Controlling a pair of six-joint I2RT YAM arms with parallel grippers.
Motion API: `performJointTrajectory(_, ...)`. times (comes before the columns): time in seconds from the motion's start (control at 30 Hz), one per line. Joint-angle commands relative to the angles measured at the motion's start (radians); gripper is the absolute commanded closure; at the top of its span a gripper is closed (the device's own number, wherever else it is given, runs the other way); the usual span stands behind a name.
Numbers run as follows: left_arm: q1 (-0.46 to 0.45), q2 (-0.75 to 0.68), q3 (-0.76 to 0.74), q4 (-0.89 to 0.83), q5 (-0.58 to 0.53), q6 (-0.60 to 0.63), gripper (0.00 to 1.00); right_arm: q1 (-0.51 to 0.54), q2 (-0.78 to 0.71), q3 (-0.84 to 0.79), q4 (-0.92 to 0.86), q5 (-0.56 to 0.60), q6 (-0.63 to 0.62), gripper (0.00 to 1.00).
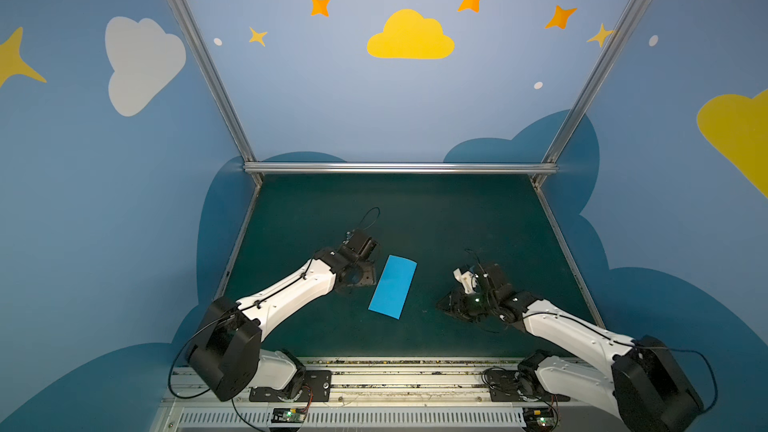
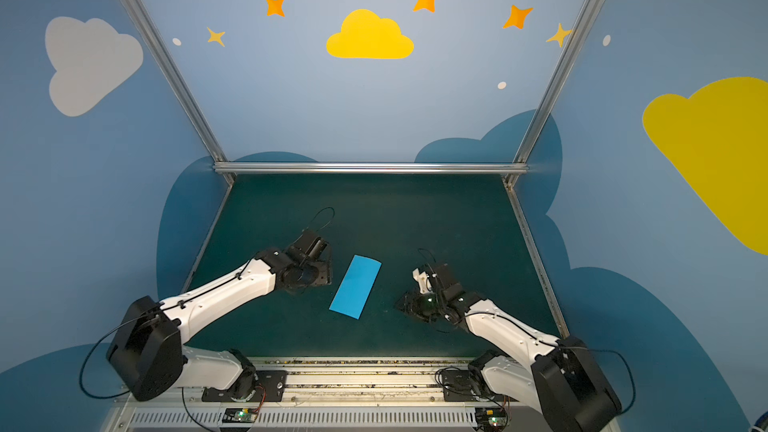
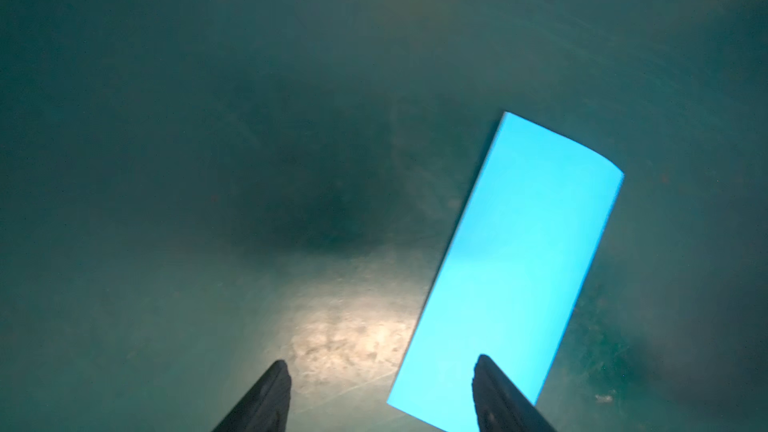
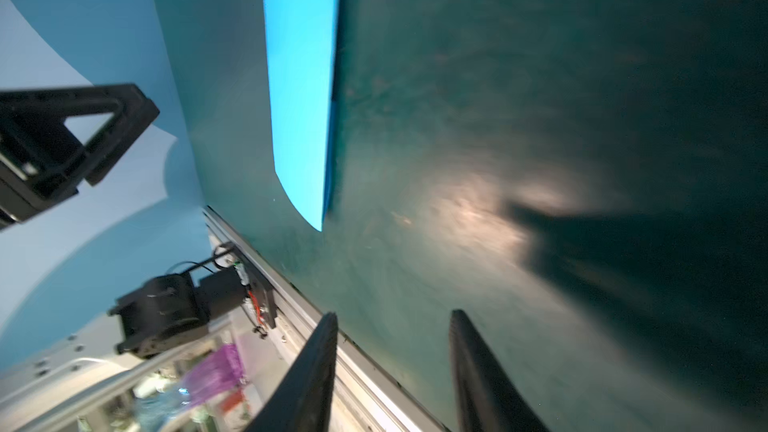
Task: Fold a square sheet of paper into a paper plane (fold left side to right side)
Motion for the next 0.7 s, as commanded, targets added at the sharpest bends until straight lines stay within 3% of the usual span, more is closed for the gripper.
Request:
performJointTrajectory(0.0, 0.052, -0.065, -0.041, 0.079, 0.061, -0.011, 0.27, 0.132, 0.089, 0.115, 0.053, 0.115, 0.041, 0.51)
performJointTrajectory(0.13, 0.106, -0.092, -0.059, 0.082, 0.084, -0.002, 0.25, 0.301, 0.261, 0.257, 0.073, 0.171, 0.059, 0.43)
performJointTrajectory(0.33, 0.16, -0.103, -0.065, 0.078, 0.117, 0.011, 0.23, 0.466, 0.486, 0.416, 0.116, 0.189, 0.098, 0.38)
performJointTrajectory(0.5, 0.182, -0.107, -0.062, 0.073, 0.131, 0.017, 0.22, 0.513, 0.593, 0.449, 0.157, 0.203, 0.132, 0.37)
performJointTrajectory(0.67, 0.187, -0.107, -0.063, 0.076, 0.145, 0.023, 0.22, 0.496, 0.611, 0.423, 0.161, 0.248, 0.138, 0.37)
